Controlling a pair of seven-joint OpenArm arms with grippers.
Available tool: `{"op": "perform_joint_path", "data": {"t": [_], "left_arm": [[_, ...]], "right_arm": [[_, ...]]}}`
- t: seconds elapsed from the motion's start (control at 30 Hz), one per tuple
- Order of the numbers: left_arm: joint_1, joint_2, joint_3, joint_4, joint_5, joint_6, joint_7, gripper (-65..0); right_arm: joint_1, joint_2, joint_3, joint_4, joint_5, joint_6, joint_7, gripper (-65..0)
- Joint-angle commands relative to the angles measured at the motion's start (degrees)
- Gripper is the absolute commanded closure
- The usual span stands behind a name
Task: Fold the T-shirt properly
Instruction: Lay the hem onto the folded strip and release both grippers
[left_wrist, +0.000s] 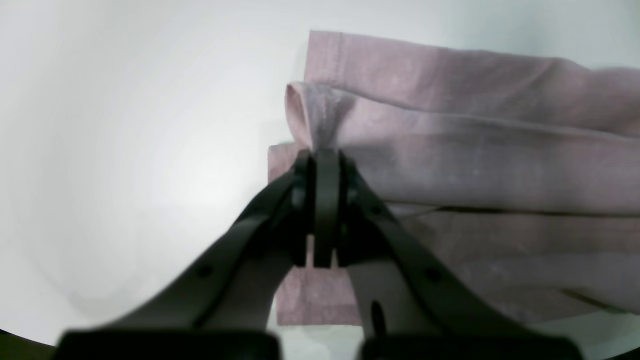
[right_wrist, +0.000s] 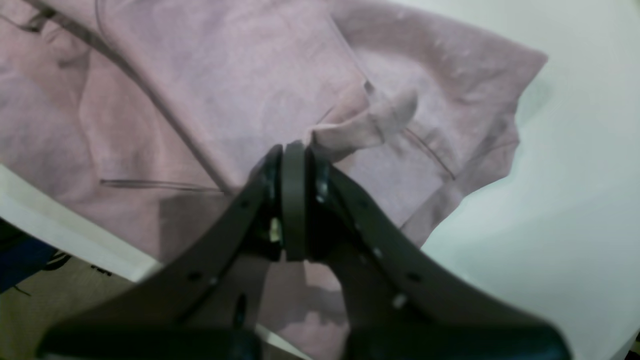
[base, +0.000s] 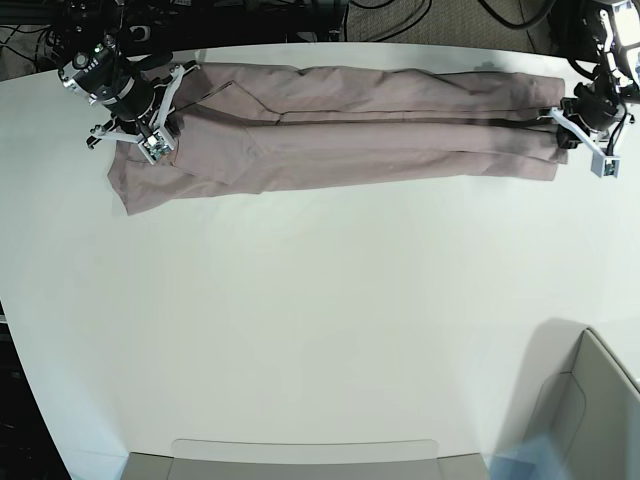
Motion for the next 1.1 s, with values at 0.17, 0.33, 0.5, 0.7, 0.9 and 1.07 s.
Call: {"op": "perform_joint_path", "data": {"t": [0.17,0.33,0.5,0.7,0.9,1.07], "left_arm": [[1.95,-1.28,-0.86,2.35,-0.26,0.36,-0.20,-15.4],[2.04,-1.63,-0.77,2.17,-0.17,0.54,-0.02,-14.8],[1.77,-1.81,-0.51,1.99,-0.17,7.04,-0.02,-15.7],[1.60,-3.74,0.99,-1.35,-2.81,9.24,-0.02,-17.7],[0.72,-6.55,1.52,-5.74,-11.95,9.07,-0.02,-18.0],[-2.01,-6.64,2.31,-10.31,-13.36,8.98,0.42,-18.0]], "right_arm": [[-0.58,0.88,0.07,0.79,0.21,-0.06,0.82,-15.6],[-0.23,0.88,0.07,0.61,0.21,-0.06,0.82,-22.8],[0.47,1.05,-0.10,-2.64,0.21,-0.06,1.17,-22.9],[1.00,1.49,-0.10,-4.05,0.21,-0.06,1.26,-22.9],[1.79,2.20,-0.19,-4.40,0.21,-0.06,1.26,-22.9],[2.23,3.60,-0.19,-5.72,0.21,-0.06,1.26,-22.9]]}}
